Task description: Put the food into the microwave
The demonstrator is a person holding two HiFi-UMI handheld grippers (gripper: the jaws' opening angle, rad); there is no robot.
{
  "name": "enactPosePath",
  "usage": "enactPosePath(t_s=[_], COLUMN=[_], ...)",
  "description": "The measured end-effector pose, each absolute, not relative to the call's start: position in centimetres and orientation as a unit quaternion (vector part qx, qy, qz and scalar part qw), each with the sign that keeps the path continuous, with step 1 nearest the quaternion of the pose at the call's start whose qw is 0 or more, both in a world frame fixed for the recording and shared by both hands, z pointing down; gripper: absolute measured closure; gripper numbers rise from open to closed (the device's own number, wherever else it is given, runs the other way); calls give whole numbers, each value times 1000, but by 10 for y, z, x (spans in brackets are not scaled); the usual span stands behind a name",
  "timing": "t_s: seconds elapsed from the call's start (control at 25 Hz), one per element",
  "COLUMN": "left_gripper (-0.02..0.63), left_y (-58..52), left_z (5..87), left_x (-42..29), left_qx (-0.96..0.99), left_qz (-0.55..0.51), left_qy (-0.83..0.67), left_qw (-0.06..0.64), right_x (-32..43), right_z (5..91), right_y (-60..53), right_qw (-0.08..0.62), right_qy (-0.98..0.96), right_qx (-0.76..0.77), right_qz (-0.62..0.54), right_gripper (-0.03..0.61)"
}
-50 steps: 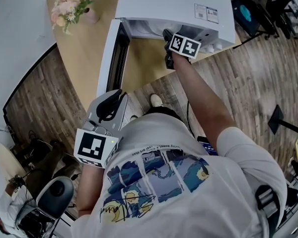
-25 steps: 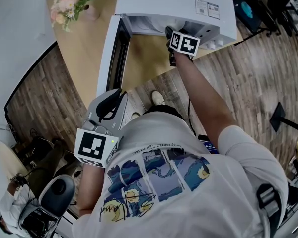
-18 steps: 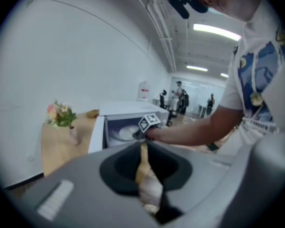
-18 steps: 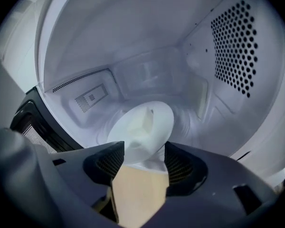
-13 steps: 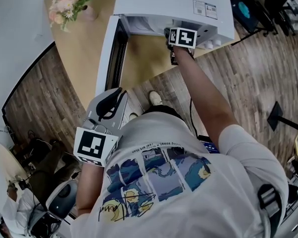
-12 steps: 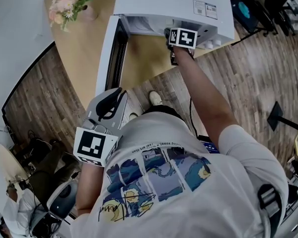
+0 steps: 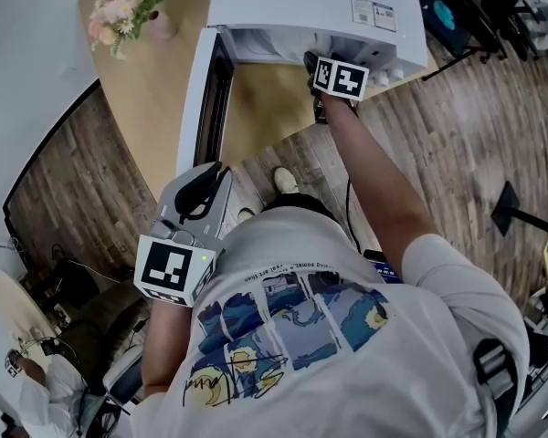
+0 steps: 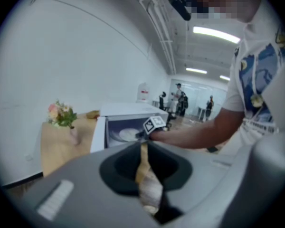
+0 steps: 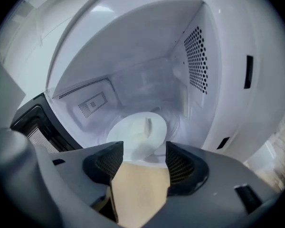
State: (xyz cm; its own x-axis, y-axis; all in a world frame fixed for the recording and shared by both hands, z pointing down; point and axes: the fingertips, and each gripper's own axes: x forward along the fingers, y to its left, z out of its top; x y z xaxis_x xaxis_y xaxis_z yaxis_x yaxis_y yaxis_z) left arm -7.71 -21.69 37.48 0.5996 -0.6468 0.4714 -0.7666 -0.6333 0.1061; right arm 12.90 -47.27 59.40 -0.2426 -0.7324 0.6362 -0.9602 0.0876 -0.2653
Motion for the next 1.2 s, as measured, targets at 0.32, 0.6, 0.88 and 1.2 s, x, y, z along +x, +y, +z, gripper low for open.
enactPosePath(t_s=[0.32,0.6,0.88,1.2], left_gripper=[562,563,583,604], left_y=[-198,-171,-137,-83], left_z=[371,366,363,372], left_x=[-76,-77,-92,-112], left_qx=[894,907,914,923], left_qz=[184,168,151,128], left_qy=[-381,-362,-354,-333], left_qw=[144,133,131,144], right_x=[124,113,74,31], right_z=[567,543,511,481], right_y=[-417,-331,-234,-126], right_qw=[161,167,172,171], right_qy=[-741,-774,-825,-858], right_qx=[569,532,462,408], right_qz=[317,299,278,260], right_gripper=[337,535,572,572])
